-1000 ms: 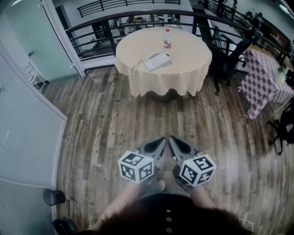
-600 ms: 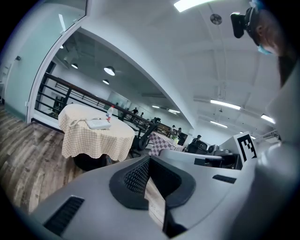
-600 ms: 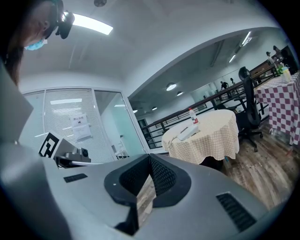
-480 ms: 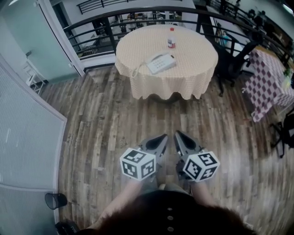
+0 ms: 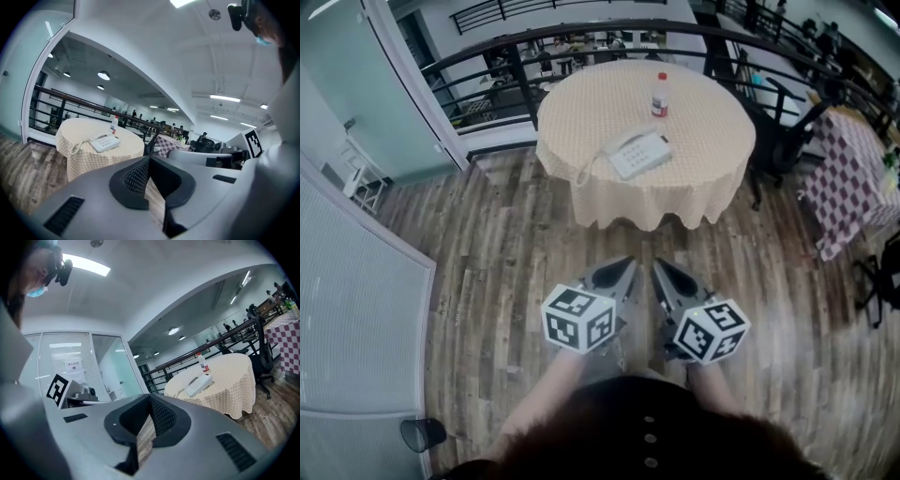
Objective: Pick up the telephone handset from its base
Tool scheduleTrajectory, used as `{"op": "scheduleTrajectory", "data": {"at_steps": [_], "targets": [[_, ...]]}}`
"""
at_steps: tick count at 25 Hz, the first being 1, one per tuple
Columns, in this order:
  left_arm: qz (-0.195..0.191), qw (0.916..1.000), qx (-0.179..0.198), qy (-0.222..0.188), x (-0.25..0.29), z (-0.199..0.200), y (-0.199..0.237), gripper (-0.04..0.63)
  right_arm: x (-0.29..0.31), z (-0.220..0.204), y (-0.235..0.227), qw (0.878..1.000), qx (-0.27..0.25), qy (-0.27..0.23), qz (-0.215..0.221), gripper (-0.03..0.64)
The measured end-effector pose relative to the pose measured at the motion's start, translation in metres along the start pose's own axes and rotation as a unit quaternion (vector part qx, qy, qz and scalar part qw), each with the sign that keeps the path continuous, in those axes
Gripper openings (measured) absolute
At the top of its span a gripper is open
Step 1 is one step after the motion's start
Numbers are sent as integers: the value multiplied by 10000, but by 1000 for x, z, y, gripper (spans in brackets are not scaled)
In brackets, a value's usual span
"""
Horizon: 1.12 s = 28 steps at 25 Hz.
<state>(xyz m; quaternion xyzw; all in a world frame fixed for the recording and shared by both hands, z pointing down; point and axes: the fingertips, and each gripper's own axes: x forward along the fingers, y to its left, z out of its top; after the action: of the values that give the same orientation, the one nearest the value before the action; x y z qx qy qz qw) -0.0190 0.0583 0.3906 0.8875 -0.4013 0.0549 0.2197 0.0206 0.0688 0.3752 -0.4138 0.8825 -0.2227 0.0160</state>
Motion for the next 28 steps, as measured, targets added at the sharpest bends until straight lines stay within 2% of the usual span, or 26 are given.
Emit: {"op": "scheduleTrajectory", "data": {"at_steps": [6,10,14,18,28], "targets": [[-308,9995,32,-64,17,23,43,8,58,5,-4,10000,-51,20,1,11],[-112,9997,61,-192,20,31,75,6,86,1,-9,9999,-24,116,-57,11],[-118,9998,-63,-157,25,30,96,6,104,-5,-13,9997,-14,223,-118,11],[-243,9993,-179,-214,29,31,109,6,117,-7,-20,9994,-5,275,-223,11],[-395,9989,-252,-43,59,32,124,6,141,2,-44,9992,4,236,-310,11]]}}
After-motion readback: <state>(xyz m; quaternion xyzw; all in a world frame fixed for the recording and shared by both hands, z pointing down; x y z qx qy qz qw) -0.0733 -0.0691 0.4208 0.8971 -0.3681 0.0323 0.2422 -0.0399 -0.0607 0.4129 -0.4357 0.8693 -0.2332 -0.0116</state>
